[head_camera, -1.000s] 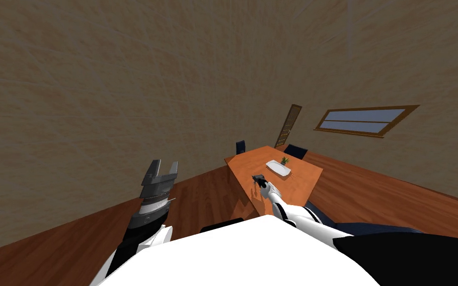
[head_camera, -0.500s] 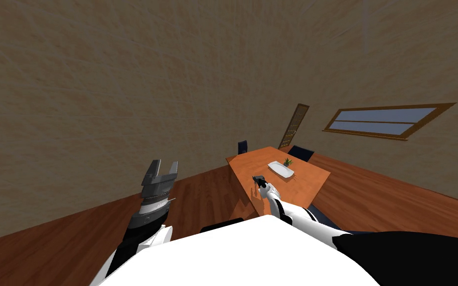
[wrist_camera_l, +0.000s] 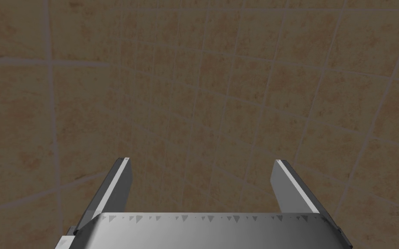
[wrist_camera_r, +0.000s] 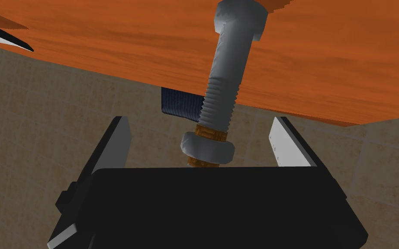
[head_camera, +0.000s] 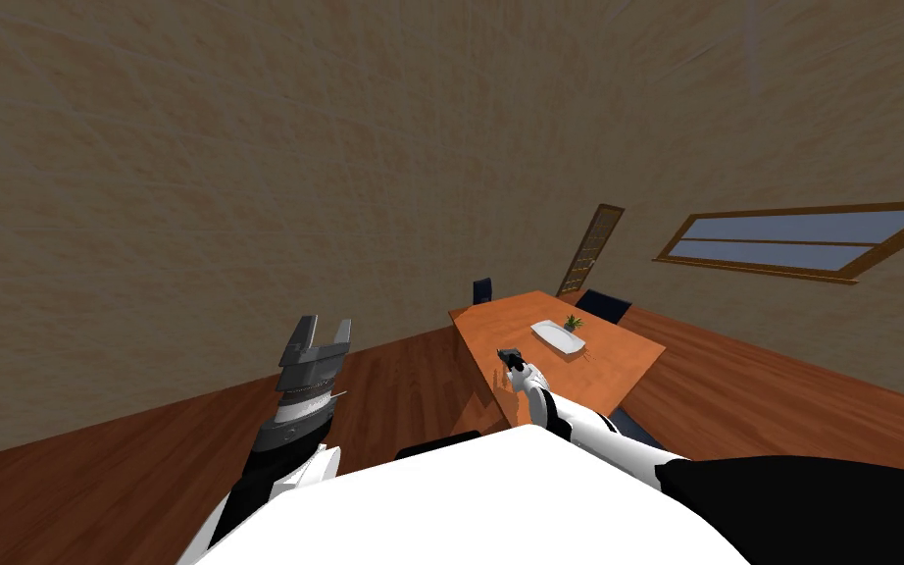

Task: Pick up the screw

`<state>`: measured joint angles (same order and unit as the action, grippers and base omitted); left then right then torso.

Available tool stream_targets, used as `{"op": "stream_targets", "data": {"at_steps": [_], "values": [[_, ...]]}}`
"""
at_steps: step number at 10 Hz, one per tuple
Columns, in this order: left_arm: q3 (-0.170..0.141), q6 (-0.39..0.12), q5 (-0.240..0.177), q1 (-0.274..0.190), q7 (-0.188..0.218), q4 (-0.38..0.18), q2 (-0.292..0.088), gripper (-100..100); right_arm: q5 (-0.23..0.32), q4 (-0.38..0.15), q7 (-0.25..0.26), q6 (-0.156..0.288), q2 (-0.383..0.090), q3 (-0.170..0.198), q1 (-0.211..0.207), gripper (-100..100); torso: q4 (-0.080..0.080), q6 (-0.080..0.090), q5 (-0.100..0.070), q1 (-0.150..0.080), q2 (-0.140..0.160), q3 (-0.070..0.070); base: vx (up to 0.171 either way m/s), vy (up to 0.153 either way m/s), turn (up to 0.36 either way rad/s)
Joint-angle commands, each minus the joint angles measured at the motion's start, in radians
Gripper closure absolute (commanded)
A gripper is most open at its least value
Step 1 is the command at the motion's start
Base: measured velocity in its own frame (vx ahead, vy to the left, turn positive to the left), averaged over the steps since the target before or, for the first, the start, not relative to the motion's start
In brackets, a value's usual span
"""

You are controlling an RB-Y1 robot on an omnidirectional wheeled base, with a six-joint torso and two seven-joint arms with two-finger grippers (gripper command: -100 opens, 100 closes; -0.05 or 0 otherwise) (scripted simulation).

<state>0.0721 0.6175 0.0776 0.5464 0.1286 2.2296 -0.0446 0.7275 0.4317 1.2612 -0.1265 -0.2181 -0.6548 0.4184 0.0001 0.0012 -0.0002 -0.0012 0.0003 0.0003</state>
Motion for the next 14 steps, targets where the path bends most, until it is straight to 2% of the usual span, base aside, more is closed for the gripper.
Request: {"op": "stream_targets", "data": {"at_steps": [1, 5, 6, 7, 8, 9, 10, 11, 12, 13, 14], "values": [[0.0, 0.0, 0.0, 0.0, 0.0, 0.0, 0.0, 0, 0.0, 0.0, 0.0, 0.0, 0.0, 0.0, 0.0, 100, 0.0, 0.0, 0.0, 0.0, 0.0, 0.0, 0.0, 0.0, 0.0], [0.0, 0.0, 0.0, 0.0, 0.0, 0.0, 0.0, 0, 0.0, 0.0, 0.001, -0.001, 0.0, 0.0, 0.0, 100, -0.001, 0.0, 0.0, 0.0, -0.001, -0.001, 0.0, 0.0, 0.0], [0.0, 0.0, 0.0, 0.0, 0.0, 0.0, 0.0, 0, 0.0, 0.0, 0.001, -0.001, 0.0, 0.0, 0.0, 0, -0.001, 0.0, 0.0, 0.0, -0.001, -0.001, 0.0, 0.0, 0.0], [0.0, 0.0, 0.0, 0.0, 0.0, 0.0, 0.0, 0, -0.011, 0.037, -0.049, 0.008, -0.022, 0.05, -0.023, 100, -0.001, 0.0, 0.0, 0.0, -0.002, -0.001, 0.043, 0.027, -0.216], [0.0, 0.0, 0.0, 0.0, 0.0, 0.0, 0.0, 0, -0.011, 0.037, -0.059, 0.008, -0.022, 0.082, -0.023, 100, 0.0, 0.003, 0.001, 0.001, -0.003, -0.001, 0.066, 0.043, -0.17], [0.0, 0.0, 0.0, 0.0, 0.0, 0.0, 0.0, 0, -0.021, 0.07, -0.117, 0.012, -0.046, 0.134, -0.046, 100, -0.001, 0.001, 0.001, 0.002, -0.004, -0.003, 0.087, 0.079, -0.202], [0.0, 0.0, 0.0, 0.0, 0.0, 0.0, 0.0, 0, -0.021, 0.07, -0.11, 0.012, -0.046, 0.117, -0.046, 100, -0.001, 0.002, 0.002, 0.004, -0.006, -0.003, 0.074, 0.063, -0.123], [0.0, 0.0, 0.0, 0.0, 0.0, 0.0, 0.0, 0, -0.021, 0.07, -0.117, 0.012, -0.046, 0.135, -0.046, 100, -0.001, 0.001, 0.001, 0.004, -0.006, -0.003, 0.036, 0.018, 0.011], [0.0, 0.0, 0.0, 0.0, 0.0, 0.0, 0.0, 0, -0.021, 0.07, -0.117, 0.012, -0.046, 0.168, -0.046, 100, -0.001, -0.001, 0.001, 0.002, -0.005, -0.003, 0.008, -0.005, 0.024], [0.0, 0.0, 0.0, 0.0, 0.0, 0.0, 0.0, 0, -0.032, 0.103, -0.172, 0.016, -0.071, 0.206, -0.068, 100, -0.001, -0.001, 0.0, 0.001, -0.003, -0.002, 0.037, 0.025, -0.213], [0.0, 0.0, 0.0, 0.0, 0.0, 0.0, 0.0, 0, -0.032, 0.103, -0.174, 0.016, -0.071, 0.253, -0.068, 100, -0.001, 0.002, 0.001, 0.001, -0.003, -0.002, 0.046, 0.042, -0.163]]}}
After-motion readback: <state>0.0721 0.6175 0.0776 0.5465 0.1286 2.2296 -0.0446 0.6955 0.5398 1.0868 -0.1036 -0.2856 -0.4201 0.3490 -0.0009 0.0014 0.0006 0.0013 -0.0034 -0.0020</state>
